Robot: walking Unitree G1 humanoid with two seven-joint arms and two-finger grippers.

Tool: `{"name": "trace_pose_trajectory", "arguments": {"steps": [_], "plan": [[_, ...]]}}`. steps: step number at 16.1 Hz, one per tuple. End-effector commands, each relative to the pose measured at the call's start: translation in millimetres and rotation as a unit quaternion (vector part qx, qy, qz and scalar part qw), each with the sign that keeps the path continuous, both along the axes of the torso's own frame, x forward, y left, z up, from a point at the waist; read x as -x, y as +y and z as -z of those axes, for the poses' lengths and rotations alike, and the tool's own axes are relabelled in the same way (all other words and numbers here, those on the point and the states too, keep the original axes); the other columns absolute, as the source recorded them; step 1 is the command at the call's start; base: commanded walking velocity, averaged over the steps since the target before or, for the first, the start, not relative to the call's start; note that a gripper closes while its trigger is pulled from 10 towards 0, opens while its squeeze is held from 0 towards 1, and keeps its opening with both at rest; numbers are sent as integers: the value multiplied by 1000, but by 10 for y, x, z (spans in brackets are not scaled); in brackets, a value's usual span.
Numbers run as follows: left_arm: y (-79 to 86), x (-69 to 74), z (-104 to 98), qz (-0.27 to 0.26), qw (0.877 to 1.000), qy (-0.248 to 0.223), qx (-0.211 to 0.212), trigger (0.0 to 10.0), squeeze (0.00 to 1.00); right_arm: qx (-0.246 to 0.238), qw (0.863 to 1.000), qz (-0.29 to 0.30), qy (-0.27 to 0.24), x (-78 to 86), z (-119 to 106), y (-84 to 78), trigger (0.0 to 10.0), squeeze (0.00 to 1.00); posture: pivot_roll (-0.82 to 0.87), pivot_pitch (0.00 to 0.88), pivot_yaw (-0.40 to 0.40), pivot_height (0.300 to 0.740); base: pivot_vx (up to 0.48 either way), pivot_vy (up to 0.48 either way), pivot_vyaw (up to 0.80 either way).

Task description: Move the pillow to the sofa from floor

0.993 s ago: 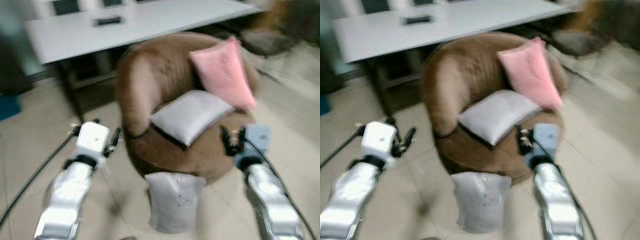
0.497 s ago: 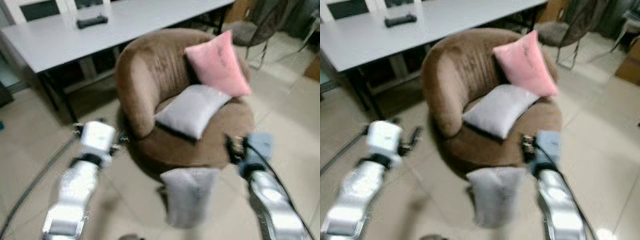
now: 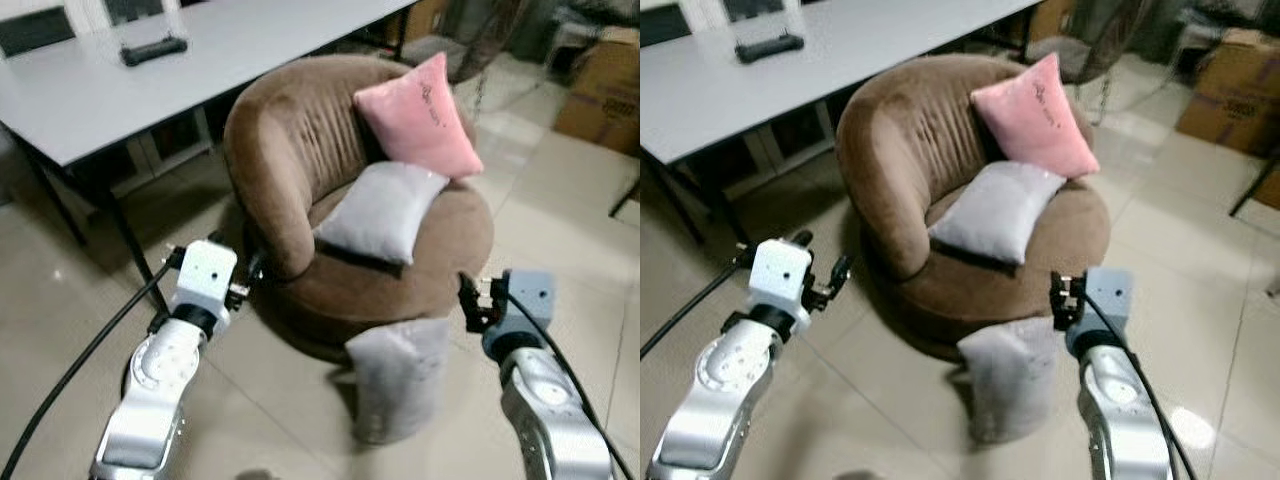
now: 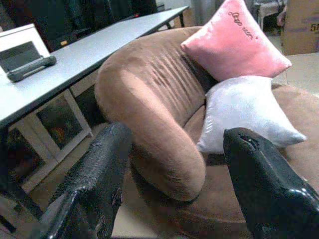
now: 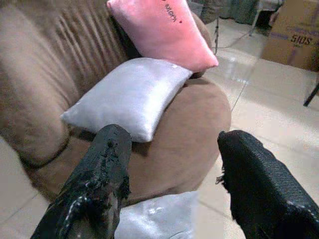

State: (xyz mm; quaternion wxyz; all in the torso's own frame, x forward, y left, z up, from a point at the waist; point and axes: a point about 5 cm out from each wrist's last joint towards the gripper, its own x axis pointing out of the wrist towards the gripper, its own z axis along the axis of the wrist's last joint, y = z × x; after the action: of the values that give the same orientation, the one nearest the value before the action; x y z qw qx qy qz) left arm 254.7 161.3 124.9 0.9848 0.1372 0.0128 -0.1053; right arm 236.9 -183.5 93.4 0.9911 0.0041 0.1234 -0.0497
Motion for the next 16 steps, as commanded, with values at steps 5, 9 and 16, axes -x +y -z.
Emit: {"name": "trace_pose_trajectory", "arguments": {"steps": [5, 9, 16], "plan": [[52, -29, 5, -7, 1000, 0, -6, 10000, 0, -5, 1000, -4, -9, -40, -51, 50, 10000, 0, 84, 0, 17, 740, 0, 407, -800], [64, -54, -12, -5, 1000, -2, -9, 10000, 0, -10, 1000, 1, -9, -41, -46, 72, 10000, 0, 89, 0, 27, 740, 0, 409, -800], [-6, -108, -58, 9, 1000, -18, -16, 10000, 0, -8, 1000, 16, -14, -28, -53, 58, 10000, 0, 83, 0, 36, 740, 0, 82, -800]]}}
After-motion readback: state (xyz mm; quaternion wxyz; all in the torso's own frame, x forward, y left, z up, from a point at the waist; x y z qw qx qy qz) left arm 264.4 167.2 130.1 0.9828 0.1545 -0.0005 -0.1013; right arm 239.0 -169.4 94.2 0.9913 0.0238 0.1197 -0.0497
